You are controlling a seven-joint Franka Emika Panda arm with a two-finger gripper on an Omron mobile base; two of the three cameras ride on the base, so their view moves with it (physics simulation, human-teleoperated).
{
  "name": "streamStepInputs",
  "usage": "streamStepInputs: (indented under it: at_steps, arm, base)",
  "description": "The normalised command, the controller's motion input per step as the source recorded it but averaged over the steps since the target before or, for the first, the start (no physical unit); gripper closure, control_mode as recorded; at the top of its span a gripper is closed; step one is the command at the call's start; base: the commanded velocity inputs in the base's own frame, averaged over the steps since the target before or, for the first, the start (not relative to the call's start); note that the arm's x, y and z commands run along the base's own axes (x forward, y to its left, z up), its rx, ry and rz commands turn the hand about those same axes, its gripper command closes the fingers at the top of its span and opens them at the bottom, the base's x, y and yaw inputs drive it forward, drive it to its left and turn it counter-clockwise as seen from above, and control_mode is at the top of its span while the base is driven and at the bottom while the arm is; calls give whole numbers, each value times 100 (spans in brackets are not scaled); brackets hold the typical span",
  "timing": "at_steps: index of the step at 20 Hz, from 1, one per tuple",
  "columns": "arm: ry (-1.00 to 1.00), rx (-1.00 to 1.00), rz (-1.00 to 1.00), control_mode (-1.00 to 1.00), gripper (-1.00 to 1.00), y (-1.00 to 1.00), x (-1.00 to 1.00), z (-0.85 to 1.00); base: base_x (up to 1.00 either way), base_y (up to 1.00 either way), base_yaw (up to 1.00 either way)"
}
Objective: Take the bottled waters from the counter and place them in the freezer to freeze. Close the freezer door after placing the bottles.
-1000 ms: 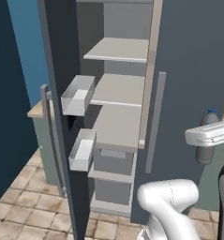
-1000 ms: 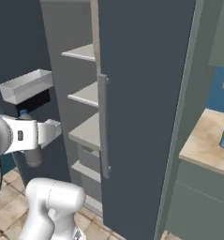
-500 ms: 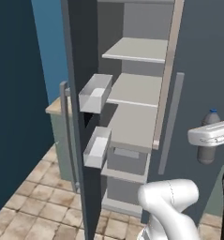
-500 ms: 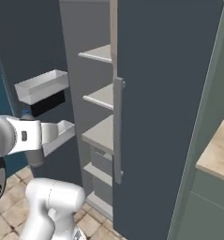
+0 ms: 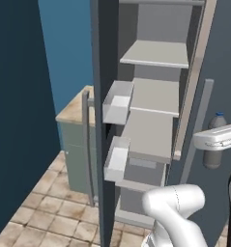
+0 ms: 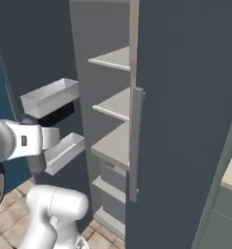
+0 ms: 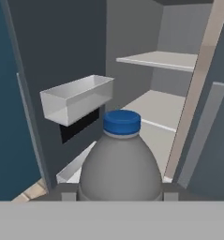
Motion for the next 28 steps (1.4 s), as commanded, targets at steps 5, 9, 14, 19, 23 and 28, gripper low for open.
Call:
streamStepInputs:
  at_steps: [5, 9, 14, 19, 23, 28]
  arm:
    - [0, 0, 0, 100, 100, 0, 0, 0]
    - [0, 0, 0, 100, 100, 0, 0, 0]
    - [0, 0, 0, 100, 100, 0, 0, 0]
    - [0, 0, 0, 100, 100, 0, 0, 0]
    - [0, 0, 0, 100, 100, 0, 0, 0]
    - [0, 0, 0, 100, 100, 0, 0, 0]
  base:
    - [38, 0, -19]
    - [31, 0, -28]
    - [42, 0, -24]
    - [50, 1, -21]
    - [31, 14, -12]
    - [9, 28, -3]
